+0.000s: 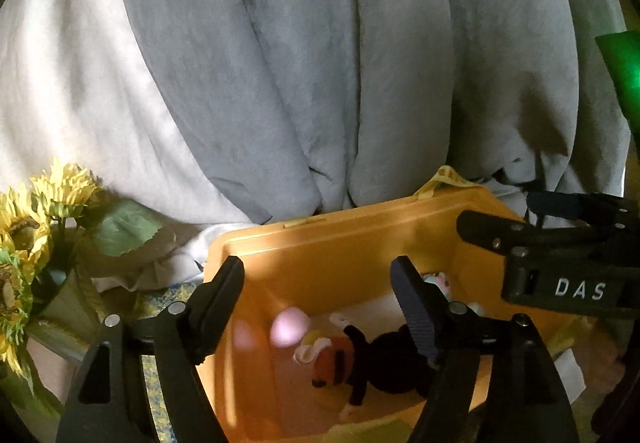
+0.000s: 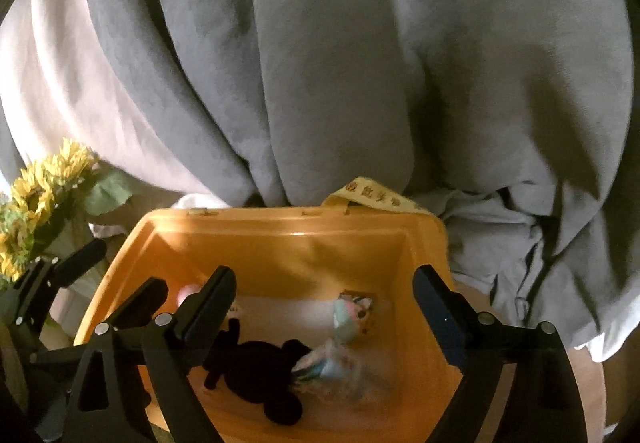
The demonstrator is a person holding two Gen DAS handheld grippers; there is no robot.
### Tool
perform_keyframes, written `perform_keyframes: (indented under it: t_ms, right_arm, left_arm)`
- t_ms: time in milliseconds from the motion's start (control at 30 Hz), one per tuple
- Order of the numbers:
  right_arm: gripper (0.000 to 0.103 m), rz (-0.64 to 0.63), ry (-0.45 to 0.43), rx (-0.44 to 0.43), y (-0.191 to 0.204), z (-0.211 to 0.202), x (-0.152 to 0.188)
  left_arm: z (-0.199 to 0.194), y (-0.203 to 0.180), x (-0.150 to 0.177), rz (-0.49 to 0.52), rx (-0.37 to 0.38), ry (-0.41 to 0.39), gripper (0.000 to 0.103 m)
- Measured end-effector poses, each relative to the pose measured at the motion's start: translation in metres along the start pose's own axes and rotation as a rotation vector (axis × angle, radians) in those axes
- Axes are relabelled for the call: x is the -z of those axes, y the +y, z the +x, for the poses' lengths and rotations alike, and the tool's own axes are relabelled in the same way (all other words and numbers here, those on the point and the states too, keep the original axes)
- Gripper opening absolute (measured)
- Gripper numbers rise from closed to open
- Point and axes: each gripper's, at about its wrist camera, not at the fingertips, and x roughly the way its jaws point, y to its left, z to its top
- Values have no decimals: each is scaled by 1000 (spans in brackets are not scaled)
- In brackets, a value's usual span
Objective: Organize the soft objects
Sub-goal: 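Lift both held items over the orange crate and release them inside, then withdraw both tools from the crate toward the remaining items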
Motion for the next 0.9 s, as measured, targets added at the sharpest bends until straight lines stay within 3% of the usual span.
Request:
perform_keyframes:
  t_ms: [167,500,900]
  right_arm:
    - [91,29,-82,30,-1,-32,-1]
    - [91,37,-219,75,6,-105,6]
    - [91,57,-279,135,17,-169,34]
  left_arm:
    - [-27,-3,-4,-11,6,-40,86]
    - [-93,-4,-5,-29,2,-136,91]
    - [-150,-1,15,-7,27,-189,92]
